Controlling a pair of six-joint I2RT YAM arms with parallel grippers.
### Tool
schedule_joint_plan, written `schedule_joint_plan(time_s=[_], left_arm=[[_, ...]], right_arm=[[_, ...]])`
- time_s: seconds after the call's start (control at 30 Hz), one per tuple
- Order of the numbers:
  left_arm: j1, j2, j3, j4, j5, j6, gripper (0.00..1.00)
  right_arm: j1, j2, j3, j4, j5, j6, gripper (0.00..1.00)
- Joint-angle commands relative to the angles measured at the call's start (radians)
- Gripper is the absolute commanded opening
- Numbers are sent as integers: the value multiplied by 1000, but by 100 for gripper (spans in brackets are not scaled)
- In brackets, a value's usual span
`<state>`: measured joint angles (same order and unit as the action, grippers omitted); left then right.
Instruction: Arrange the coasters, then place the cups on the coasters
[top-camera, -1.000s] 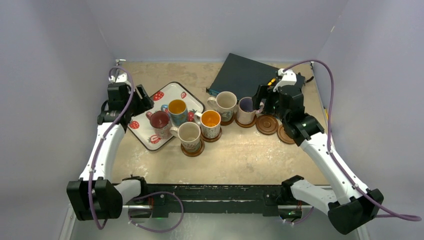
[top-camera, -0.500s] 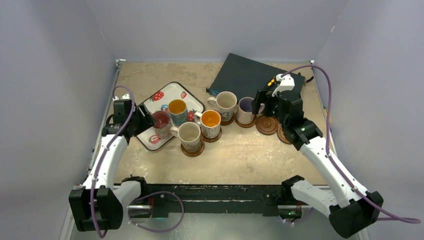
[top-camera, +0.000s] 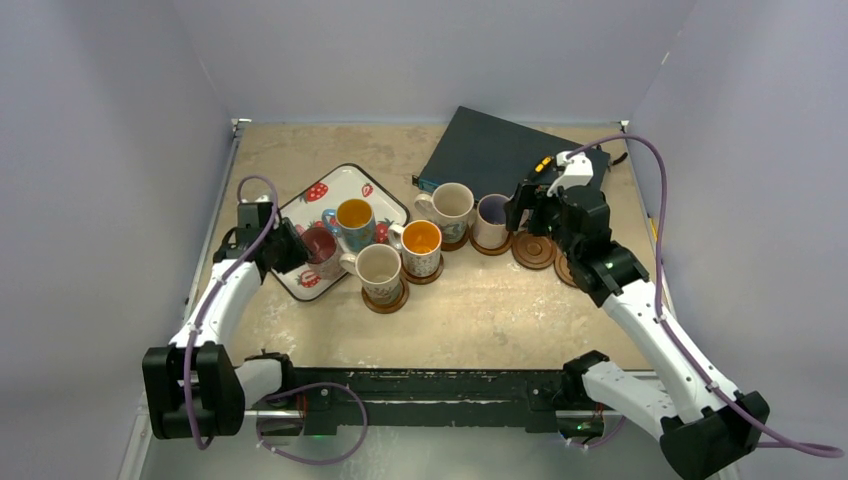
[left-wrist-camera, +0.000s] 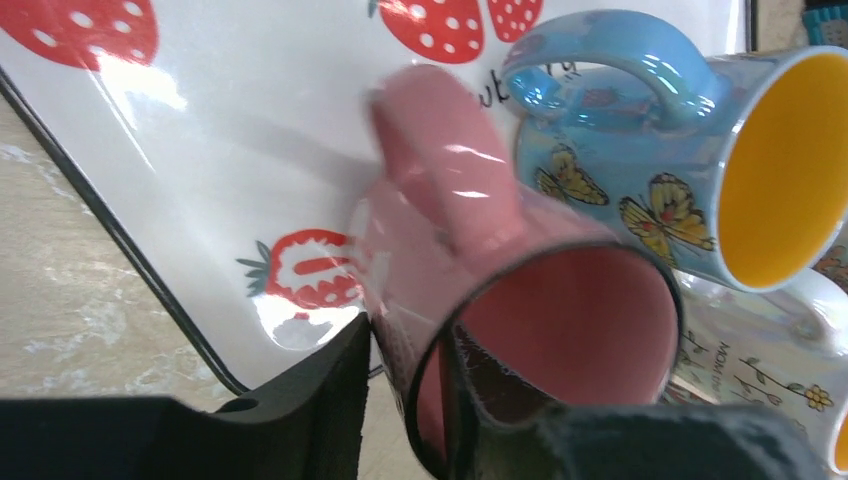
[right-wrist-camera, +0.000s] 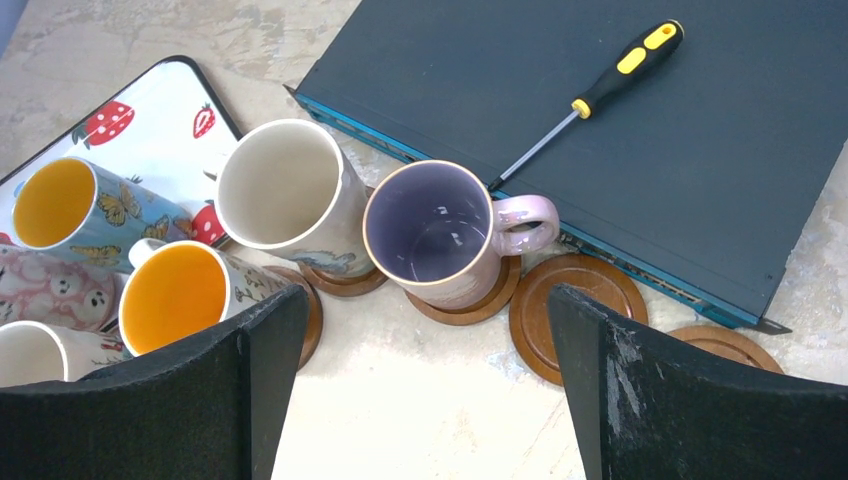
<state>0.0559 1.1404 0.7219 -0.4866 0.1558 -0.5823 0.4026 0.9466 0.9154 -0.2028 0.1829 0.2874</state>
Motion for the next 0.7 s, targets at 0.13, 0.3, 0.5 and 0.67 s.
schedule_joint_plan(time_s=[0.13, 0.3, 0.5, 0.67], left_arm=[[-2, 34, 54, -24, -20, 65, 7], [-3, 9, 91, -42, -75, 85, 0], [-3, -80, 146, -44, -151, 148, 0], [-3, -129, 204, -54, -154, 216, 0]], right_arm=[[-4, -31, -20, 28, -4, 12, 92], [-3, -29, -20, 25, 1, 16, 92], [-4, -30, -17, 28, 14, 14, 92], [-4, -33, -16, 27, 21, 14, 92]])
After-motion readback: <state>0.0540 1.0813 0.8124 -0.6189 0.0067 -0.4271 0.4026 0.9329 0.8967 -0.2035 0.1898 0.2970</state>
